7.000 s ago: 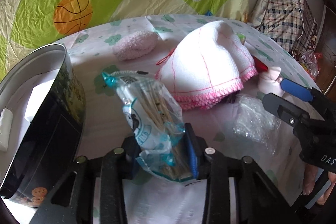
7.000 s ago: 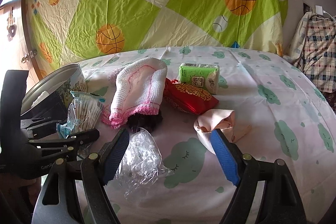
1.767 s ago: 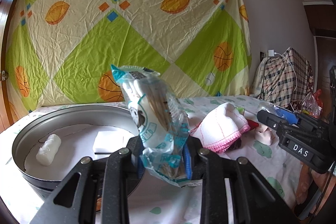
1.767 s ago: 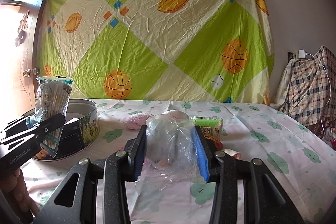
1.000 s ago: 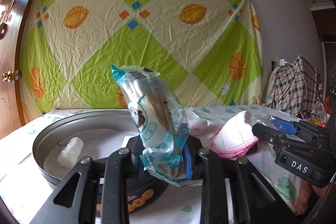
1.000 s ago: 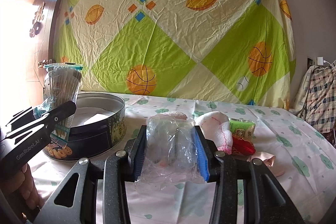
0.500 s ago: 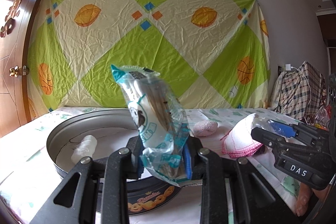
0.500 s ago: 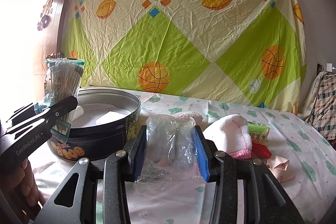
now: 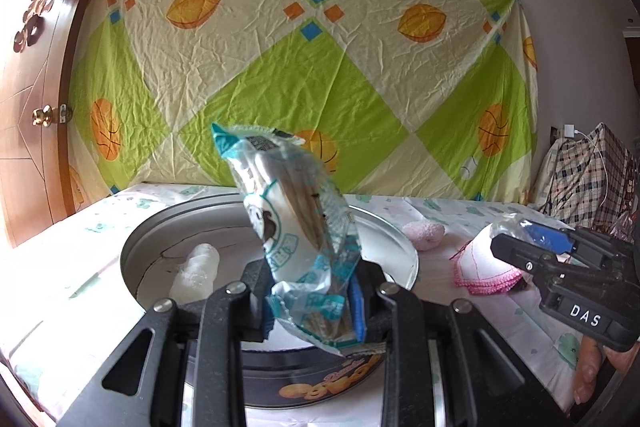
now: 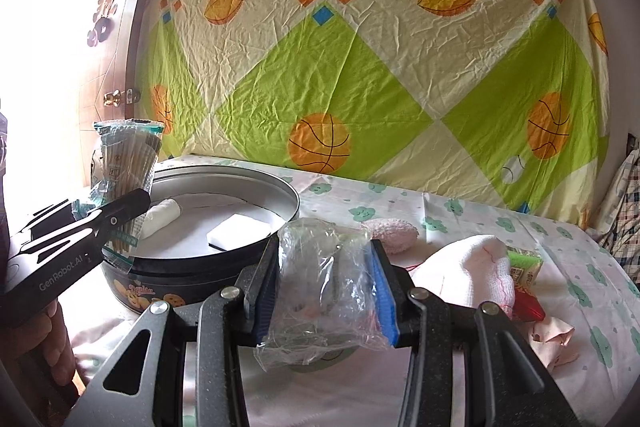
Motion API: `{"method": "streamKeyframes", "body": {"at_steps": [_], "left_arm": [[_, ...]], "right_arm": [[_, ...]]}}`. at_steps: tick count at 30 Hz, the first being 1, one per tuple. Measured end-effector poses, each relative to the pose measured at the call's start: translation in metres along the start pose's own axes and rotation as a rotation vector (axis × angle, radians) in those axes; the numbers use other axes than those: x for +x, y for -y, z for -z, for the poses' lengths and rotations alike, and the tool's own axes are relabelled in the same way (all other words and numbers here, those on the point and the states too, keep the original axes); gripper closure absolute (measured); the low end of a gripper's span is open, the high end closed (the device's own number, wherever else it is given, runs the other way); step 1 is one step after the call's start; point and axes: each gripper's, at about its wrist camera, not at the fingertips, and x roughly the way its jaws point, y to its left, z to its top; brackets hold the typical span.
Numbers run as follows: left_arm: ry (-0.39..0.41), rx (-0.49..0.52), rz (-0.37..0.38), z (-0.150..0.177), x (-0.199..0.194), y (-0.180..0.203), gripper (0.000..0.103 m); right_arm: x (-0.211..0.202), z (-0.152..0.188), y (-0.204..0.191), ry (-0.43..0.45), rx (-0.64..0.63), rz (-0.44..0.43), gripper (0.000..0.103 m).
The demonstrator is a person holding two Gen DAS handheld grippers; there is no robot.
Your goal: Organize soft objects
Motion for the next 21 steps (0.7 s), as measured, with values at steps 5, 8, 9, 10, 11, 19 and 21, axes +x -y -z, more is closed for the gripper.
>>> {"method": "streamKeyframes", "body": {"at_steps": [5, 8, 9, 10, 11, 19, 21], "left_arm": [[-0.039, -0.013, 0.003, -0.006, 0.005, -0.009, 0.076], [-0.067, -0.020, 0.007, -0.014, 0.009, -0.017, 0.076], [-0.079, -0.014, 0.004, -0.016, 0.011, -0.018, 0.076], [-0.090, -0.016, 0.005, -0.019, 0.014, -0.020, 0.076], [-0.104, -0.027, 0.014, -0.021, 0.016, -0.024, 0.076], [-0.209, -0.008, 0.003, -0.034, 0.042, -0.039, 0.076], [-0.236, -0.015, 0.008, -0.037, 0.049, -0.043, 0.076]], "right_arm": [[0.008, -0.008, -0.009, -0.025, -0.011, -0.040, 0.058], [0.012, -0.018, -0.016, -0.021, -0.036, -0.051, 0.058], [0.015, -0.022, -0.017, -0.024, -0.036, -0.064, 0.058], [0.017, -0.026, -0.019, -0.026, -0.038, -0.073, 0.058], [0.020, -0.031, -0.021, -0.027, -0.044, -0.082, 0.058], [0.056, -0.064, -0.038, -0.055, -0.077, -0.132, 0.058], [0.066, -0.070, -0.043, -0.067, -0.081, -0.142, 0.058]]}}
